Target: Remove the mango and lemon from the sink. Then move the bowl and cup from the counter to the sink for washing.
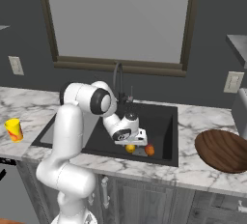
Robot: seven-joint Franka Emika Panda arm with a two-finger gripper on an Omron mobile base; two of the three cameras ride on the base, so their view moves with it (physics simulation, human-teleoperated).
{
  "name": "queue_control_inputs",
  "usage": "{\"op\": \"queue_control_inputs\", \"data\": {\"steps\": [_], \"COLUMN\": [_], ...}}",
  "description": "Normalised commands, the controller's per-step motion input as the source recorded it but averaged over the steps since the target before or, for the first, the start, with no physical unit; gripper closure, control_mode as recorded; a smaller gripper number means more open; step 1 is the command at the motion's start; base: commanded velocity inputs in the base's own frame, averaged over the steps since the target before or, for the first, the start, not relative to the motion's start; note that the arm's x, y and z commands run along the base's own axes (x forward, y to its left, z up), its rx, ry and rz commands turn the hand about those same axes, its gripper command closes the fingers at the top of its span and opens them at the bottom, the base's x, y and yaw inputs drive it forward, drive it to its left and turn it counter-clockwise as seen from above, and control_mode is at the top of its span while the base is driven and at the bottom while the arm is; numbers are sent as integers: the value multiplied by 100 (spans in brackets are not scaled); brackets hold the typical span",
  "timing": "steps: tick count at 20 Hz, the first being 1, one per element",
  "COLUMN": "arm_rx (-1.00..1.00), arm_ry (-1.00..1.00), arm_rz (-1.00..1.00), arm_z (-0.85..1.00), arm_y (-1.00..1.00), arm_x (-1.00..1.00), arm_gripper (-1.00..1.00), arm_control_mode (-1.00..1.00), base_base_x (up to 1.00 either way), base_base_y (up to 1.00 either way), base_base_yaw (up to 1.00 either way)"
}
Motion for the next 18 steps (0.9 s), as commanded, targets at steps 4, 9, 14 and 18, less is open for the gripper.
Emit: {"op": "queue_control_inputs", "data": {"steps": [4, 9, 14, 18], "arm_rx": [-1, -1, -1, -1], "arm_ry": [0, 0, 2, 3], "arm_rz": [0, -2, -4, -3], "arm_z": [-16, -16, -17, -11], "arm_y": [0, 0, 0, 0], "arm_x": [4, 0, 1, 1], "arm_gripper": [-100, -100, 100, 100], "arm_control_mode": [-100, -100, -100, -100], "base_base_x": [0, 0, 0, 0], "base_base_y": [0, 0, 0, 0], "base_base_yaw": [0, 0, 0, 0]}}
